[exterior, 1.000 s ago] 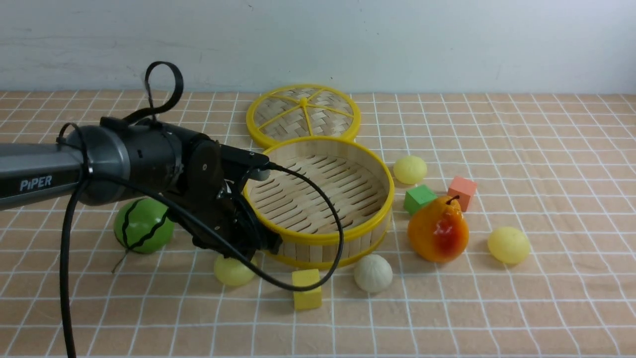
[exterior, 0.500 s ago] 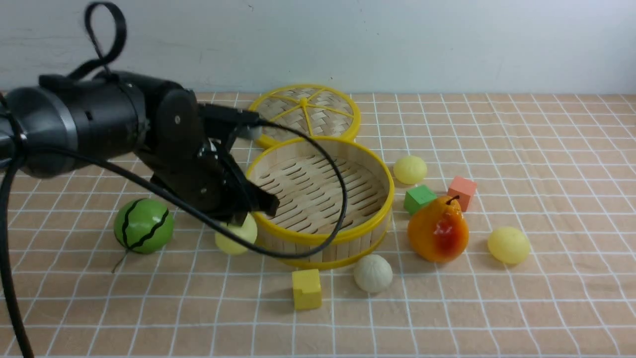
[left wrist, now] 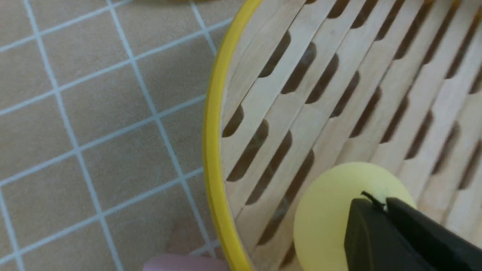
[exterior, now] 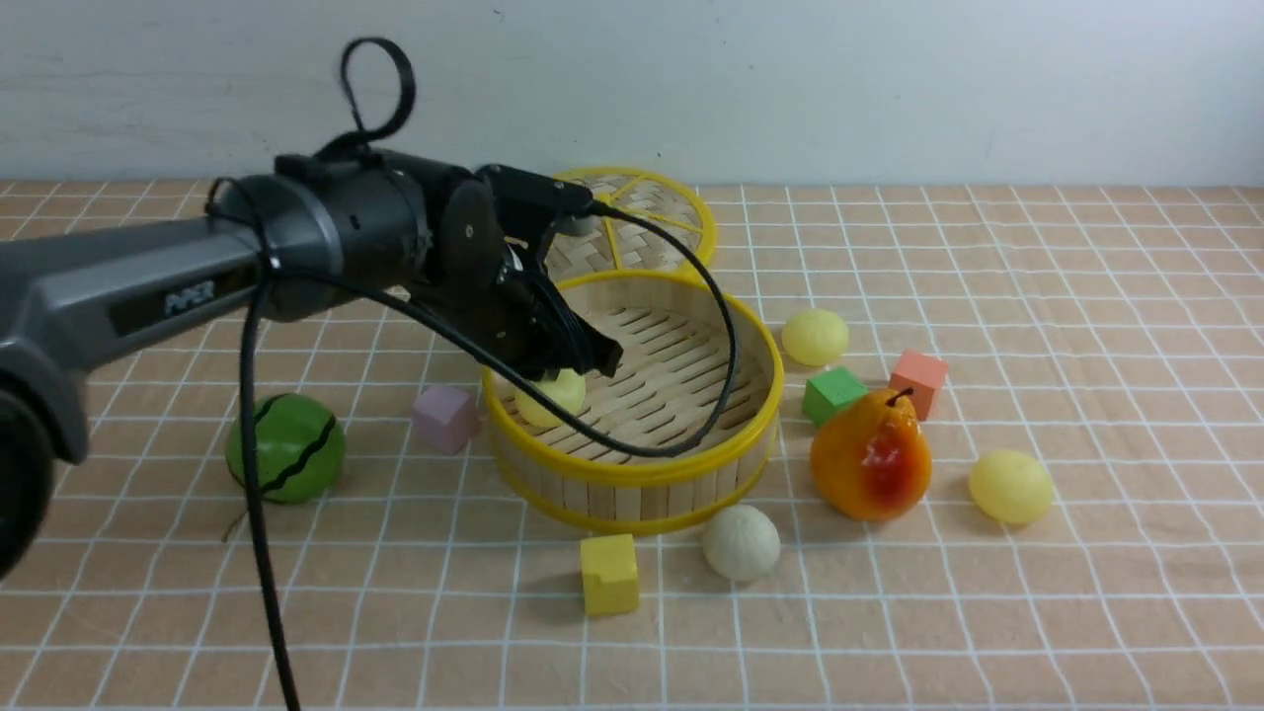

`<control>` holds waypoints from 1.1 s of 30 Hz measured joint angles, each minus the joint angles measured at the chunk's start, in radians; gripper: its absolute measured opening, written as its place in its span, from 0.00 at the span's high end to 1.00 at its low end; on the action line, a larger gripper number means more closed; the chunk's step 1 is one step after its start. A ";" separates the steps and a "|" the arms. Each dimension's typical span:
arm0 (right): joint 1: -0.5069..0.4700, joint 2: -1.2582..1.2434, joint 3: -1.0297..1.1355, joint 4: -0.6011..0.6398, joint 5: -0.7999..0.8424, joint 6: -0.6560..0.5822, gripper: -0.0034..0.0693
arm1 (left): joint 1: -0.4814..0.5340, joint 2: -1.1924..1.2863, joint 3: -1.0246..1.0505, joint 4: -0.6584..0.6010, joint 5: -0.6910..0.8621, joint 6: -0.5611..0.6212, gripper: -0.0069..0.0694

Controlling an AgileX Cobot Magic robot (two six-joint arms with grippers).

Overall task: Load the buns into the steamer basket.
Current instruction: Use the left arm to put the steamed stuffed bun into the steamer, then use the right arm to grab a steamed stuffed bun

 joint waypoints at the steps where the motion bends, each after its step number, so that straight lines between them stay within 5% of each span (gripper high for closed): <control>1: 0.000 0.000 0.000 0.000 0.000 0.000 0.62 | 0.000 0.029 -0.019 0.017 -0.008 -0.001 0.84; 6: 0.000 0.000 0.000 0.000 0.000 0.000 0.62 | 0.000 0.036 -0.040 0.017 -0.003 -0.003 0.62; 8: 0.000 0.000 0.000 0.000 0.000 0.000 0.62 | 0.000 0.019 -0.041 -0.016 0.016 -0.015 0.45; 14: 0.000 0.000 0.000 0.000 0.000 0.000 0.62 | 0.000 -0.117 -0.041 -0.107 0.052 -0.051 0.26; 17: 0.000 0.000 0.000 0.000 0.000 0.000 0.62 | 0.000 -0.238 -0.041 -0.182 0.082 -0.051 0.36; 22: 0.000 0.000 0.000 0.000 0.000 0.000 0.62 | -0.001 -0.435 -0.041 -0.218 0.156 -0.043 0.84; 24: 0.000 0.000 0.000 0.000 0.000 0.000 0.62 | -0.001 -0.497 -0.037 -0.219 0.188 -0.037 0.92; 33: 0.000 0.000 0.000 0.000 0.000 0.000 0.62 | -0.001 -0.977 0.403 -0.238 0.083 -0.008 0.93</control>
